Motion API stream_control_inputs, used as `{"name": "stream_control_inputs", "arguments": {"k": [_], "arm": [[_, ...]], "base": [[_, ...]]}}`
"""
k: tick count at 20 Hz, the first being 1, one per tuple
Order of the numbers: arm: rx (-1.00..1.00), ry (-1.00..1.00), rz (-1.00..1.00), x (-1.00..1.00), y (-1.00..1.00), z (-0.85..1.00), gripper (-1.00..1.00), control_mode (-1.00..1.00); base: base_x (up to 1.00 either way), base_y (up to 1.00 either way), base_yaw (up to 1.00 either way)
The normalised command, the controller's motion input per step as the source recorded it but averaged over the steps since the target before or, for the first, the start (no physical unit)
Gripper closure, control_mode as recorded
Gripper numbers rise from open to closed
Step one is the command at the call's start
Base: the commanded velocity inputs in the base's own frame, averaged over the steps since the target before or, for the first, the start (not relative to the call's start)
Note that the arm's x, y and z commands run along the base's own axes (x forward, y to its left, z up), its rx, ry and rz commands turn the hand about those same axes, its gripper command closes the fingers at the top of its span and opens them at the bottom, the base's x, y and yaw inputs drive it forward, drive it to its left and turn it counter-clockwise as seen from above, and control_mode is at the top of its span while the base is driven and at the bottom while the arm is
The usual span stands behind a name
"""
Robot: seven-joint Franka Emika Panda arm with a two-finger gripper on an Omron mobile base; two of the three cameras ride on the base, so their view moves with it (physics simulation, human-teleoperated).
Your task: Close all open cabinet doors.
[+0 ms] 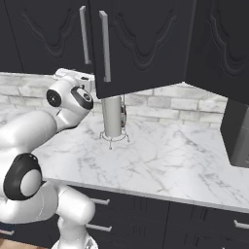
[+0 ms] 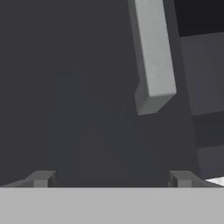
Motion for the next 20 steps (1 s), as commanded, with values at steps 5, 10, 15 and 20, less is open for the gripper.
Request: {"name": "stream_control_inputs", "arguments": {"k": [5, 10, 15, 20], "arm": [[0.0, 0.09, 0.05, 0.25, 0.0, 0.0, -1.0, -1.0], [0.0, 0.12, 0.04, 0.25, 0.0, 0.0, -1.0, -1.0], [0.0, 0.12, 0.04, 0.28, 0.0, 0.0, -1.0, -1.0], [0.0, 0.09, 0.05, 0.29, 0.0, 0.0, -1.0, -1.0]], "base": [[0.0, 0.0, 0.0], [0.0, 0.0, 0.0], [0.0, 0.0, 0.0], [0.0, 0.0, 0.0]]}}
